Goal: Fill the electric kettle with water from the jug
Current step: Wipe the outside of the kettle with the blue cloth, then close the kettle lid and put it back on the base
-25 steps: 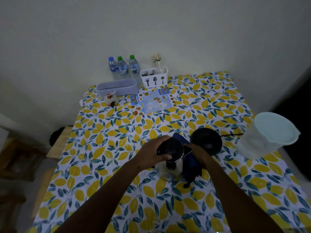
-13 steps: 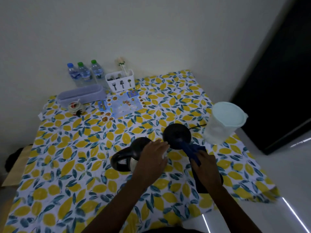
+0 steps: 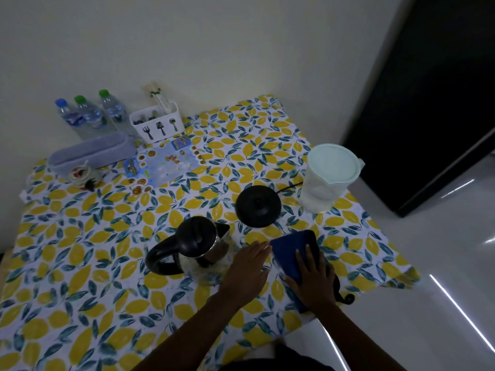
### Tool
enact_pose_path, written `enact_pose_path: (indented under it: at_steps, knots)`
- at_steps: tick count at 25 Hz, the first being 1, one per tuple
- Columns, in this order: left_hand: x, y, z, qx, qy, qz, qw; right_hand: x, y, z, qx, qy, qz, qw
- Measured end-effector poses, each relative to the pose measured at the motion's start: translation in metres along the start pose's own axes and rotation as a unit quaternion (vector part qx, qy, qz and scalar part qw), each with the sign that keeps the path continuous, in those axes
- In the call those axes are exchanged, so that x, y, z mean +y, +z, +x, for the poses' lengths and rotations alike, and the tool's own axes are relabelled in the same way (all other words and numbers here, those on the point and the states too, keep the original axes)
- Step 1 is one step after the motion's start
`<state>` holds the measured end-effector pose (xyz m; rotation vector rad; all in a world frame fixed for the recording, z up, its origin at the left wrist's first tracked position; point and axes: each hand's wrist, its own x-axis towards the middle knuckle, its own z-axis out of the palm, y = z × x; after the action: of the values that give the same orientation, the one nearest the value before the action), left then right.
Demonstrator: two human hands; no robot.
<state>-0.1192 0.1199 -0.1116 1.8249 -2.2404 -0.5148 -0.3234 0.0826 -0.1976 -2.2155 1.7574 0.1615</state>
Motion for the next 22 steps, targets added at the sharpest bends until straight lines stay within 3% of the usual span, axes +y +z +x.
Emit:
enact_pose_path:
  at_steps: [5, 10, 14, 19, 22]
  knots:
    - [-0.001, -0.015, -0.012, 0.097, -0.003, -0.025, 0.995, -0.027, -0.03, -0.002, 0.052, -0.067, 0.08, 0.993]
    - [-0.015, -0.058, -0.035, 0.189, -0.027, -0.035, 0.981, -0.081, -0.068, 0.0, 0.126, -0.176, 0.179, 0.96]
    - [-0.045, -0.086, -0.065, 0.283, -0.112, -0.045, 0.951, -0.125, -0.086, -0.002, 0.129, -0.257, 0.175, 0.941]
    - [-0.087, -0.093, -0.102, 0.283, -0.221, -0.077, 0.93, -0.169, -0.092, 0.001, 0.118, -0.326, 0.135, 0.928]
    - [-0.101, -0.092, -0.11, 0.247, -0.264, -0.246, 0.899, -0.189, -0.093, 0.004, 0.117, -0.346, 0.087, 0.927]
